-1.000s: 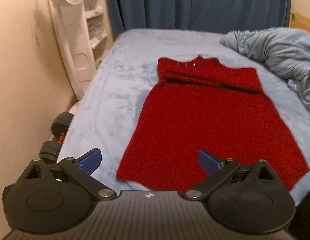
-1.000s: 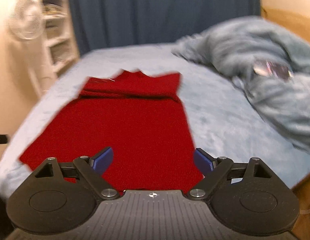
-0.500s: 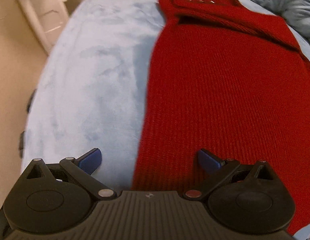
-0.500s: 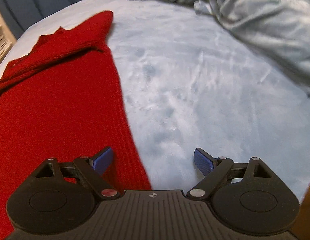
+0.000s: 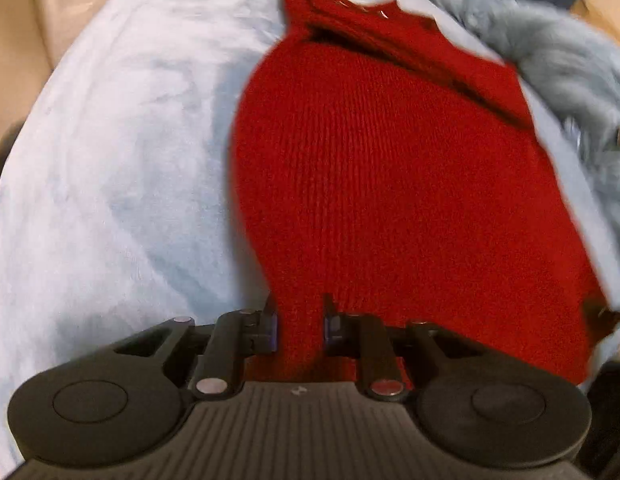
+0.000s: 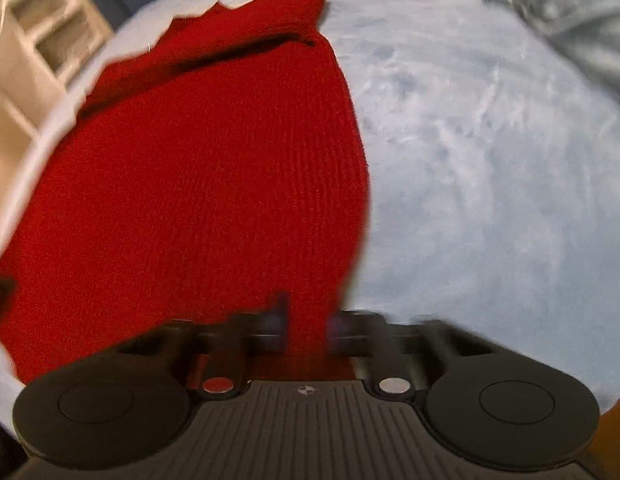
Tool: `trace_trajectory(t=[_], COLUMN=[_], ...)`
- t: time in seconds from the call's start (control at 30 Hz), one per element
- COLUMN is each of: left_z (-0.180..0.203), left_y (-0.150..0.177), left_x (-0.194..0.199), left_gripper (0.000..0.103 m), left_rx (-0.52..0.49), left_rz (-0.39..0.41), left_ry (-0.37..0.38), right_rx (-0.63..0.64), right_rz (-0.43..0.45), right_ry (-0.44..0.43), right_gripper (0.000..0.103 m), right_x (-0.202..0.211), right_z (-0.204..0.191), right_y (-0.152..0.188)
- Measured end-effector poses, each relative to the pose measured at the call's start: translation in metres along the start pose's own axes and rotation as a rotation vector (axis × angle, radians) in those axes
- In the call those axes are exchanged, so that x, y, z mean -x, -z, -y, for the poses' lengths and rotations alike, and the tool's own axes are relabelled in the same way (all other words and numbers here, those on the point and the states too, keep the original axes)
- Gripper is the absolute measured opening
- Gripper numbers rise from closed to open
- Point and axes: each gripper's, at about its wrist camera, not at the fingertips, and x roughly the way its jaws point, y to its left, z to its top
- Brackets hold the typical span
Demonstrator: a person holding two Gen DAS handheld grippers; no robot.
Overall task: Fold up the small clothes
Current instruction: 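Grasp the hem with both grippers and lift it toward the collar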
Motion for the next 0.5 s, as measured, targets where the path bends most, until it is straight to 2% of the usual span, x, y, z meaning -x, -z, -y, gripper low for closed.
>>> trace_trajectory(t=[0.17, 0.3, 0.4, 0.5], left_z=[0.022, 0.034, 0.049, 0.063], left_y=[0.001, 0.013, 0.029, 0.053], left_x=[0.031, 0.056, 0.078, 0.095], left_gripper=[0.018, 0.018, 0.017, 0.017], left_rx=[-0.012, 0.006, -0.015, -0.053], left_rz=[0.063, 0.091, 0.109, 0.106], left_ry=[-0.059, -0.058, -0.054, -0.058], right_rx=[0.019, 0.049, 0.084, 0.067], right_rz=[0.022, 0.083, 0.122, 0.137], right_ry=[0.027, 0.007, 0.005, -0.006], right_gripper=[0.013, 0.013, 0.012, 0.012], right_x=[0.019, 0.052, 0.073, 0.096], right_z=[-0.013, -0.020, -0.024, -0.018], right_y=[-0.006, -0.005, 0.001, 0.014])
